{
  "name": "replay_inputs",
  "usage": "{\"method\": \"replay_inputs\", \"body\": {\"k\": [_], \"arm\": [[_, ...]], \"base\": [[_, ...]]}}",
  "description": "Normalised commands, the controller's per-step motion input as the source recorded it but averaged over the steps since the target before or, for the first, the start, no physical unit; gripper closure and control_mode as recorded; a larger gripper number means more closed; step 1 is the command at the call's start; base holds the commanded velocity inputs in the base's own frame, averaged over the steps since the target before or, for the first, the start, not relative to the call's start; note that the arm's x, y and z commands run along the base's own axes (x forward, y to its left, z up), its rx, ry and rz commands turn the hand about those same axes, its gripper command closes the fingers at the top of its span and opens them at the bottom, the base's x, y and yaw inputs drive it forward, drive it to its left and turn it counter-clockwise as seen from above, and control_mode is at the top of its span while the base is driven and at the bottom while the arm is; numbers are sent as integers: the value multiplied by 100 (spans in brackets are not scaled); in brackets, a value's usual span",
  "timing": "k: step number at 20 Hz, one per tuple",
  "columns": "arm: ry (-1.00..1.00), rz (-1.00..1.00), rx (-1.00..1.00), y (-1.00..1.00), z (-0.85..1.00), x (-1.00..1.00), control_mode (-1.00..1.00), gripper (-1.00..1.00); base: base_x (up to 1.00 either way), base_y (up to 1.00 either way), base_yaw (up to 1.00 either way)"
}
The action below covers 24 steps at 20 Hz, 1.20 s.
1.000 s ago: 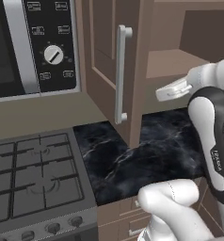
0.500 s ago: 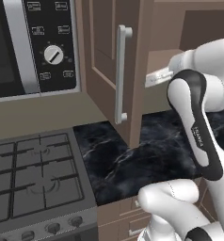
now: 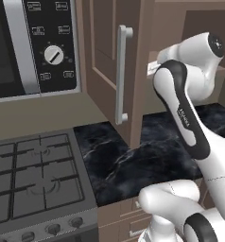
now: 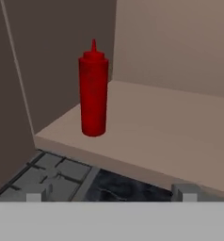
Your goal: Take 2 condiments from the cabinet and move them on the counter near the stove.Make sure the condiments are lined up with each other, next to each other.
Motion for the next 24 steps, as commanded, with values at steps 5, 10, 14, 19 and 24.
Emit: {"method": "replay_inputs", "body": {"k": [5,10,14,19,24], "arm": [[0,0,5,16,0,36,-100,-100],[0,0,11,13,0,28,-100,-100],[0,3,11,10,0,21,-100,-100],[1,5,5,14,0,24,-100,-100],[1,7,0,12,8,14,-100,-100]], "base": [[0,0,0],[0,0,0],[0,0,0],[0,0,0],[0,0,0]]}}
